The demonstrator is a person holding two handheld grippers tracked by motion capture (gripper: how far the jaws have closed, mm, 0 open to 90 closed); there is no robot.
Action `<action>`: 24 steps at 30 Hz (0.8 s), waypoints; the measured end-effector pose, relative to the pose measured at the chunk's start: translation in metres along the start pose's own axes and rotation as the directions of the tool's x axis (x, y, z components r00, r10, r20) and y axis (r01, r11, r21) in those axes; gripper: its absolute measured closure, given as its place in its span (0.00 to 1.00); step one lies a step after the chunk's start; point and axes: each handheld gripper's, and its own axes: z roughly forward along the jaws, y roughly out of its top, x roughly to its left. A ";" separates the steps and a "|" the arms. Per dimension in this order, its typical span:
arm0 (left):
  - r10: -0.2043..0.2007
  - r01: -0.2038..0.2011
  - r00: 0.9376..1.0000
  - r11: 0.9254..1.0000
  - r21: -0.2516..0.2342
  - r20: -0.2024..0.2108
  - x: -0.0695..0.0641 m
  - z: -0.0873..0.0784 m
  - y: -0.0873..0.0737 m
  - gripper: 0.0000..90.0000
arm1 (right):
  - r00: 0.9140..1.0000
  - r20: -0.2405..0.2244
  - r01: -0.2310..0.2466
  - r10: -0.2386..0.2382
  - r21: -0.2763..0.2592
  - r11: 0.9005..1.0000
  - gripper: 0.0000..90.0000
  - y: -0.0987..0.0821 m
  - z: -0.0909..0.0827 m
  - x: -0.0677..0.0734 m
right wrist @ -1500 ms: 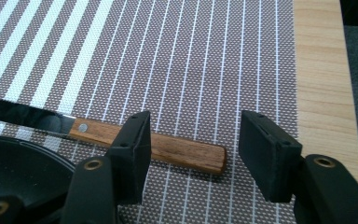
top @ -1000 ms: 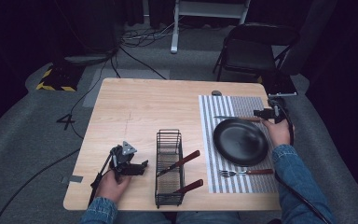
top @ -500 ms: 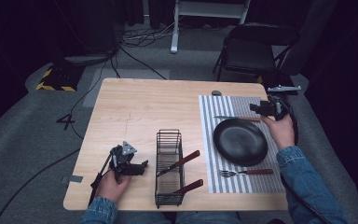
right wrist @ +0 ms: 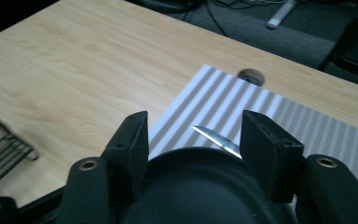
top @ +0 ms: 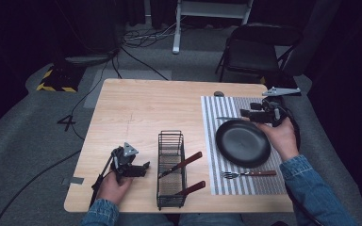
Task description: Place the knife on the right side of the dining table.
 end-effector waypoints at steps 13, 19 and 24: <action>-0.001 0.001 1.000 1.000 -0.001 0.000 0.000 0.000 0.000 0.16 | 0.983 -0.144 0.110 -0.112 -0.023 0.994 0.46 -0.037 -0.011 0.070; -0.002 0.002 1.000 1.000 0.000 0.000 0.000 0.000 0.000 0.16 | 0.965 -0.246 0.084 -0.088 -0.024 0.996 0.45 -0.070 0.004 0.093; -0.001 0.001 1.000 1.000 0.000 0.000 0.000 0.000 0.000 0.16 | 0.957 -0.269 0.115 -0.111 0.002 0.993 0.44 -0.093 0.019 0.112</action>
